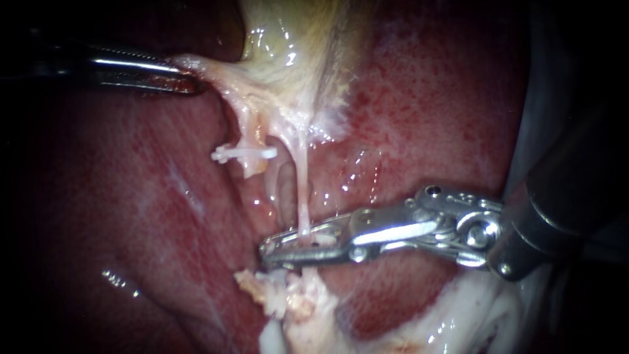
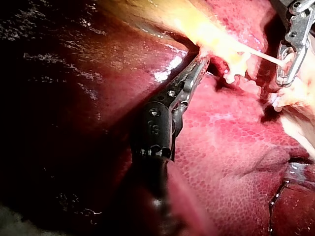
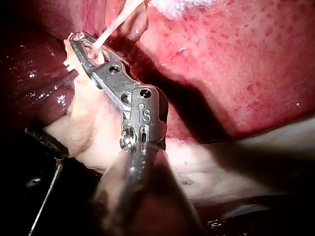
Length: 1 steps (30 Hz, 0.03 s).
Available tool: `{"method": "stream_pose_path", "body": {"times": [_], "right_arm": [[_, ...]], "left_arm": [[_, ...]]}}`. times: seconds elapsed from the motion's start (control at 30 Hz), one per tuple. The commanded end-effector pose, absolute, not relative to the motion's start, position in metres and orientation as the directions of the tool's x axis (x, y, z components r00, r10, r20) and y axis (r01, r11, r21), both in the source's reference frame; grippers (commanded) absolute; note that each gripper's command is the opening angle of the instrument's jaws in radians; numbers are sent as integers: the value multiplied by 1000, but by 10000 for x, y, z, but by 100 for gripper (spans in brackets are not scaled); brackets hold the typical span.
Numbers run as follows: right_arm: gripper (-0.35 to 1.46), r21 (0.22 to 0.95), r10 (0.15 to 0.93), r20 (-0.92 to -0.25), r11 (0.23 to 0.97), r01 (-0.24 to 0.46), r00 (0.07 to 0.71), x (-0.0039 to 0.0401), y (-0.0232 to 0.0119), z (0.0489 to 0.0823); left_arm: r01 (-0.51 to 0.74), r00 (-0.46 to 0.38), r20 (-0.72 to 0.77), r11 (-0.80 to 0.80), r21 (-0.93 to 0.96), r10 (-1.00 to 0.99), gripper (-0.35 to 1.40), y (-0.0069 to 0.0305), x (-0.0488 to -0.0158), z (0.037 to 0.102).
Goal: Clipping first clip right tube
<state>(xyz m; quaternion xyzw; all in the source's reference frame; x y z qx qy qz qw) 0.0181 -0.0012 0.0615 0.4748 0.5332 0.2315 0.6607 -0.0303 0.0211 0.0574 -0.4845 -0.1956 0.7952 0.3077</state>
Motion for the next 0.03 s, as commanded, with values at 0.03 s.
{"method": "stream_pose_path", "body": {"times": [0.03], "right_arm": [[-35,874,810,-487,445,197,329,180,-13,618]], "left_arm": [[-300,-341,-650,-734,-610,679,-35,212,-303,575]]}}
